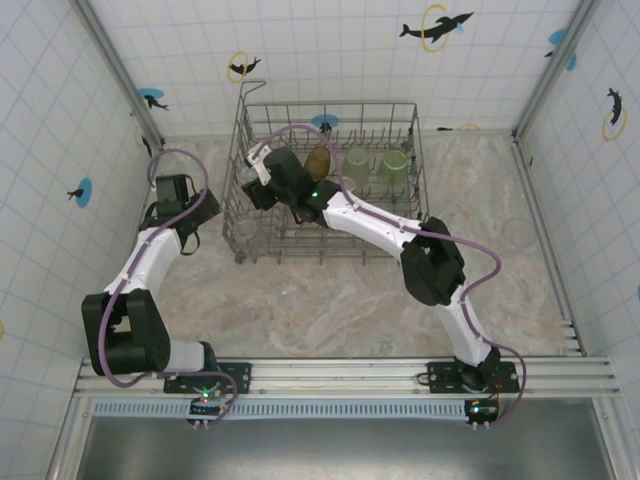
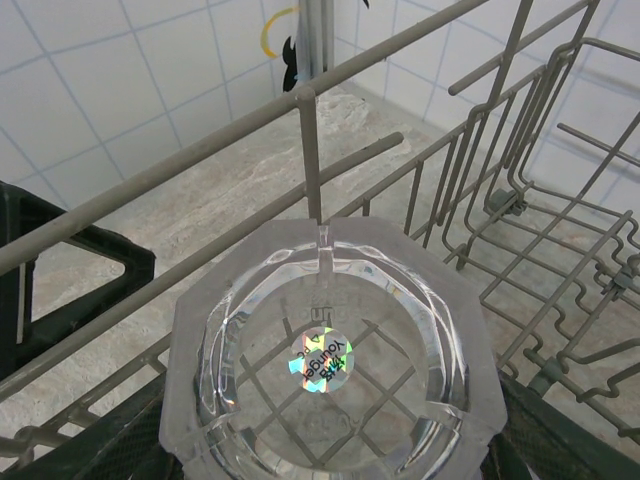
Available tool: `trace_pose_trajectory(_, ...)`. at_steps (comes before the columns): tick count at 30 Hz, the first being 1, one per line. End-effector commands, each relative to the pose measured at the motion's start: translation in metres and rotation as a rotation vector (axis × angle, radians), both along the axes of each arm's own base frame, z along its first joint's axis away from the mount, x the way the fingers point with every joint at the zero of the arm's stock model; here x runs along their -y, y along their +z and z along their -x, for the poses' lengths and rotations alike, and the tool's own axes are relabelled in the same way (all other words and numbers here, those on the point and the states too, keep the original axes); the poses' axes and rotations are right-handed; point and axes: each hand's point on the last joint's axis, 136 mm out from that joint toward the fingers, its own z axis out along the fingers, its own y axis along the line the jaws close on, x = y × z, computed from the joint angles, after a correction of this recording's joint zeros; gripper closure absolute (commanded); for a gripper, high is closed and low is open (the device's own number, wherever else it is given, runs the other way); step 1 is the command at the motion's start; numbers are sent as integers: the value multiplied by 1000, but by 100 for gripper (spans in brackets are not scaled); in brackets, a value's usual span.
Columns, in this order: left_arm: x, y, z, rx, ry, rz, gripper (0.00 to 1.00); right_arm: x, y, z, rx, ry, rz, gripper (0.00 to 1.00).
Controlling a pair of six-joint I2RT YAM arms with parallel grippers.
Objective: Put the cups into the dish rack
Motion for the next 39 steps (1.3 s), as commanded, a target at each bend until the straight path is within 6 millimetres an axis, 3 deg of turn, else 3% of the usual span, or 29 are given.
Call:
trace_pose_trajectory(1, 2, 8, -2, 28, 1, 19, 2, -9, 8, -6, 19, -11, -28, 48)
trace_pose_trajectory(15, 3, 11, -2, 38, -8, 22, 2, -15, -6, -9, 11, -21, -2, 49)
trace_pose_trajectory(16, 4, 10, -2, 36, -10, 24, 2, -17, -22, -9, -2, -19, 21, 49)
trace_pose_trajectory(17, 4, 10, -2, 36, -11, 24, 3, -18, -25, -8, -7, -16, 26, 49)
trace_pose_trajectory(33, 4, 13, -2, 42, -13, 26, 2, -24, -50, 4, -44, 19, 75, 49)
trace_pose_trajectory(39, 4, 13, -1, 43, -13, 27, 2, -15, -72, 1, -79, -31, 127, 49)
